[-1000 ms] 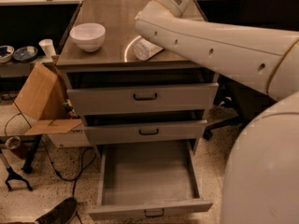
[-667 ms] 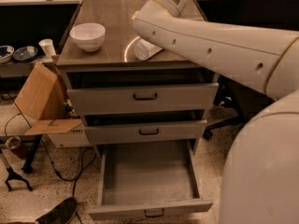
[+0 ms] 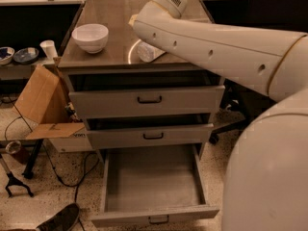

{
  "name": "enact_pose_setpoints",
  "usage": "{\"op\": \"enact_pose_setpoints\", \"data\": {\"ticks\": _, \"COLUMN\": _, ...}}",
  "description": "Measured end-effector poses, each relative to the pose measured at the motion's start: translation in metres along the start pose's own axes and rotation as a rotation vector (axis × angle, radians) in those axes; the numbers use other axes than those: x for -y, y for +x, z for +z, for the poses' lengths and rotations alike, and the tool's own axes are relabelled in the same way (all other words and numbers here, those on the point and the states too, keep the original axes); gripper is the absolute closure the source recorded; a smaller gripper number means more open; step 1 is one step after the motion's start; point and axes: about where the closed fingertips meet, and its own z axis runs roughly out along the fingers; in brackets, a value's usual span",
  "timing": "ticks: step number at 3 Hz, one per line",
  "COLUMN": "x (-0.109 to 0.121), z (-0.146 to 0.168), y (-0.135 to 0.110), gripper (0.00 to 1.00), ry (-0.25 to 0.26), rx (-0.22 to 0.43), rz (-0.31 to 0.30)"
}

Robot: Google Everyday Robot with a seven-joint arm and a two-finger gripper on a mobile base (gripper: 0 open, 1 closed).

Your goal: Place blue plastic bottle into bottom drawer

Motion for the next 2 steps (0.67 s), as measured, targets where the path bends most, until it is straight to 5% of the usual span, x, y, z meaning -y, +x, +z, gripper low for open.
{"op": "enact_pose_setpoints", "data": {"ticks": 2, "x": 0.0097, "z": 0.0064, "y": -0.0161, "gripper": 0.00, "ry": 0.011, "rx": 0.071, "rz": -0.120}}
